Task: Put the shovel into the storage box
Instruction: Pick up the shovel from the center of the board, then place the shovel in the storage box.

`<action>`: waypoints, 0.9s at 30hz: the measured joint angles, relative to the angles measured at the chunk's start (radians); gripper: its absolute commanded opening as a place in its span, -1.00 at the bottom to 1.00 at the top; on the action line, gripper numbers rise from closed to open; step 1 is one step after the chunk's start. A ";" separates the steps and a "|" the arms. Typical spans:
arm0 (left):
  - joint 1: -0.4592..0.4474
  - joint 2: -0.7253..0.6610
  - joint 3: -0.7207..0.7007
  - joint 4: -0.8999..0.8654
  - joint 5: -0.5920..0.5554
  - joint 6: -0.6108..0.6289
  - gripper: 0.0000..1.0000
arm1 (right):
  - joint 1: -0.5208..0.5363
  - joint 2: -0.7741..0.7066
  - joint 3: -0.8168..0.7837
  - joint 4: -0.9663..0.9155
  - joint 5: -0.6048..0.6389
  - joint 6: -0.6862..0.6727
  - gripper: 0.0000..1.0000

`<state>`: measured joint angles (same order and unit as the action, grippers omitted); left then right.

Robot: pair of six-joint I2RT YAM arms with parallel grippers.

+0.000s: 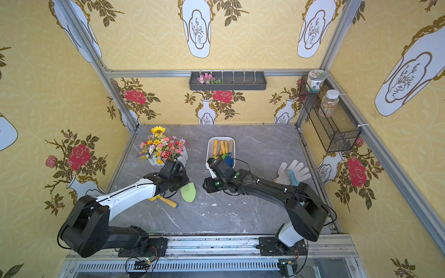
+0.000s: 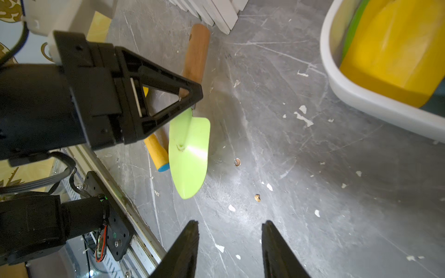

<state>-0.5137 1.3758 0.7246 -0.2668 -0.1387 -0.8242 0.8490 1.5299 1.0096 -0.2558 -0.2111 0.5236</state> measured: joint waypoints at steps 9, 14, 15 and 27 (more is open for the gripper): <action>-0.070 0.027 0.052 -0.015 -0.007 -0.022 -0.71 | -0.024 -0.046 -0.034 0.001 -0.003 0.005 -0.06; -0.095 0.047 0.085 -0.018 -0.007 -0.025 -0.70 | -0.042 -0.066 -0.049 0.001 -0.003 0.013 -0.06; -0.100 0.051 0.091 -0.018 -0.007 -0.025 -0.70 | -0.046 -0.069 -0.051 0.001 -0.003 0.015 -0.06; -0.135 0.140 0.211 -0.019 0.003 -0.015 -0.71 | -0.111 -0.121 -0.091 -0.003 -0.005 0.026 -0.06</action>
<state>-0.6483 1.5162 0.9352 -0.2863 -0.1352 -0.8394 0.7376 1.4086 0.9184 -0.2592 -0.2157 0.5499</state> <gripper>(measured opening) 0.286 0.468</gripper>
